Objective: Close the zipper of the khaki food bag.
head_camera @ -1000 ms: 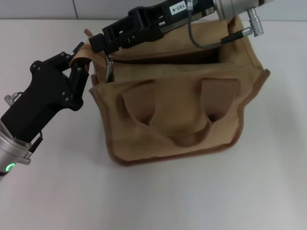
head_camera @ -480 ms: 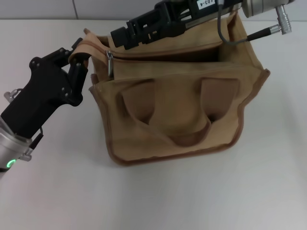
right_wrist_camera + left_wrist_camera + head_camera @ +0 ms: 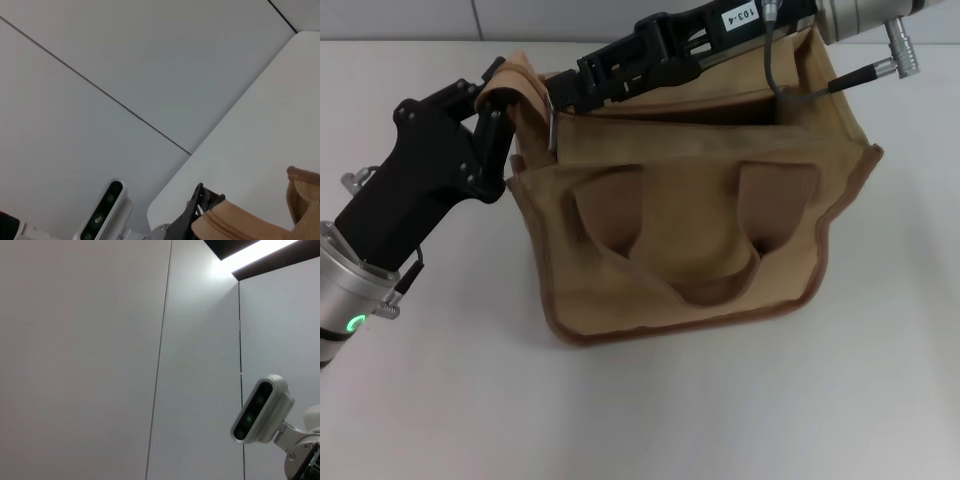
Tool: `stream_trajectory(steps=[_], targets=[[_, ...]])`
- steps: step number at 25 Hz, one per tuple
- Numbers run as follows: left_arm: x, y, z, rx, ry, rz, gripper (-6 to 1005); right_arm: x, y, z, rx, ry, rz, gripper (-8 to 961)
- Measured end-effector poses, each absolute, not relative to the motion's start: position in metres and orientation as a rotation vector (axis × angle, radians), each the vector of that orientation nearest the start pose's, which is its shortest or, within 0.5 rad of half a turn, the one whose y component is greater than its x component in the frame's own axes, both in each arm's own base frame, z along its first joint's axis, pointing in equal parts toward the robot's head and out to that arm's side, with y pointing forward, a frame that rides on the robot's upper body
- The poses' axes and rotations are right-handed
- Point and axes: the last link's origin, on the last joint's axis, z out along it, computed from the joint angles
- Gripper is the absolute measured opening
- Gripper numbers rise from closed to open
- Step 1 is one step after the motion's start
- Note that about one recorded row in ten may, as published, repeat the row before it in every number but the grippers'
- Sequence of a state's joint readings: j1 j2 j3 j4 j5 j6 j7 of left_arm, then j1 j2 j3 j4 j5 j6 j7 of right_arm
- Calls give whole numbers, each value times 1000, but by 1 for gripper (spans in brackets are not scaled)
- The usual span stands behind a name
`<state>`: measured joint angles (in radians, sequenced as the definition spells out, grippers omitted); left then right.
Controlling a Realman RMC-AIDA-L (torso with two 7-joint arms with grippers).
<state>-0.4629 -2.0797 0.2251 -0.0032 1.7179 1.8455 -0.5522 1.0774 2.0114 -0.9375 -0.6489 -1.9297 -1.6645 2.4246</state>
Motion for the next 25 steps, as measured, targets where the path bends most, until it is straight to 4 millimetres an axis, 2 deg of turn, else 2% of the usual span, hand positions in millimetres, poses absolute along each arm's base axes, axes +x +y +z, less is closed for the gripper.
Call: stream_trajectory(steps=[9,25], targets=[[-246,278,-12,-1979,-248,-1451,34,52,393,-12,-3100,1330,486,488],[-245,277,-12,-1976,-247,-1464,34,49,397,-22,-3077,1283,456,488]])
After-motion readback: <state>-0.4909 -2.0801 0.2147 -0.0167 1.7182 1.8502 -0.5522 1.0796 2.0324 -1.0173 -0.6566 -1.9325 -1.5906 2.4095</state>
